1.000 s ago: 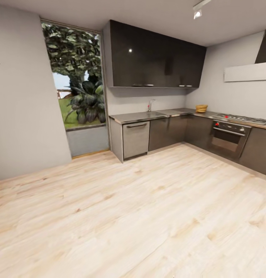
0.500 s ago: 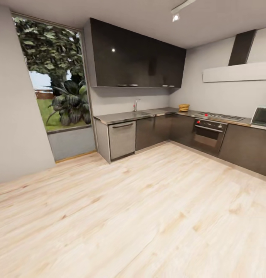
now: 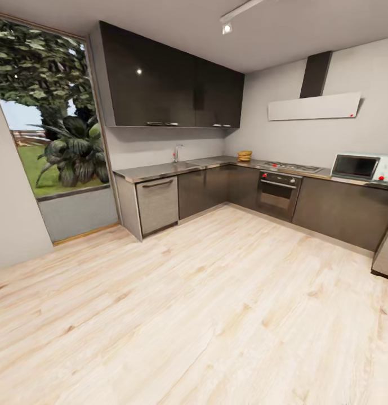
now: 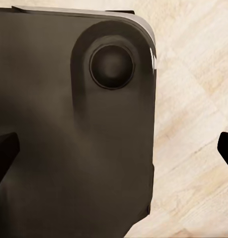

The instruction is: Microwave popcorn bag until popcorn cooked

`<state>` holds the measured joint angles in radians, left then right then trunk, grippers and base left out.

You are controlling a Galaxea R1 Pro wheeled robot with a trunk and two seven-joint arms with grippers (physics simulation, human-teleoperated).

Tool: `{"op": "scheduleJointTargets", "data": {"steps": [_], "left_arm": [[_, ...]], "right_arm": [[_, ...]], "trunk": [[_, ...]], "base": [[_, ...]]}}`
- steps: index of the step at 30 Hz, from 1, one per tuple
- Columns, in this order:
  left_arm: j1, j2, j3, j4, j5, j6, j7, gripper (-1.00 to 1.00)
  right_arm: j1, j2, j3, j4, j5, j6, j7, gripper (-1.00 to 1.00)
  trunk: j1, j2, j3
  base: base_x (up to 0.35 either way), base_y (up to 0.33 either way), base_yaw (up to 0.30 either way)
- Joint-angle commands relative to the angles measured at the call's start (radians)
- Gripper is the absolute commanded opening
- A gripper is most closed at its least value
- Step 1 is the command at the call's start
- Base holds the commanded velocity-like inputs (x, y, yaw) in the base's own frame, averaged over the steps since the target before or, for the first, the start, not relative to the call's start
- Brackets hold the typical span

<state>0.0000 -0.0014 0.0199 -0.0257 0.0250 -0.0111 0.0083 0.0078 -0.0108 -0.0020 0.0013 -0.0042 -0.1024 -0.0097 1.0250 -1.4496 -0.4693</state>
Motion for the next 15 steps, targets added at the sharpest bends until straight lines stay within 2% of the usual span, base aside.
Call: {"op": "scheduleJointTargets", "data": {"steps": [1, 15], "left_arm": [[0.0, 0.0, 0.002, 0.0, 0.003, -0.001, 0.001, 1.0], [0.0, 0.0, 0.002, 0.0, 0.003, -0.001, 0.001, 1.0]], "right_arm": [[0.0, 0.0, -0.001, 0.0, 0.0, -0.003, 0.0, 1.0], [0.0, 0.0, 0.0, 0.0, 0.0, -0.002, 0.0, 1.0]], "trunk": [[0.0, 0.0, -0.001], [0.0, 0.0, -0.001]], "base": [[0.0, 0.0, -0.253], [0.0, 0.0, -0.254]]}}
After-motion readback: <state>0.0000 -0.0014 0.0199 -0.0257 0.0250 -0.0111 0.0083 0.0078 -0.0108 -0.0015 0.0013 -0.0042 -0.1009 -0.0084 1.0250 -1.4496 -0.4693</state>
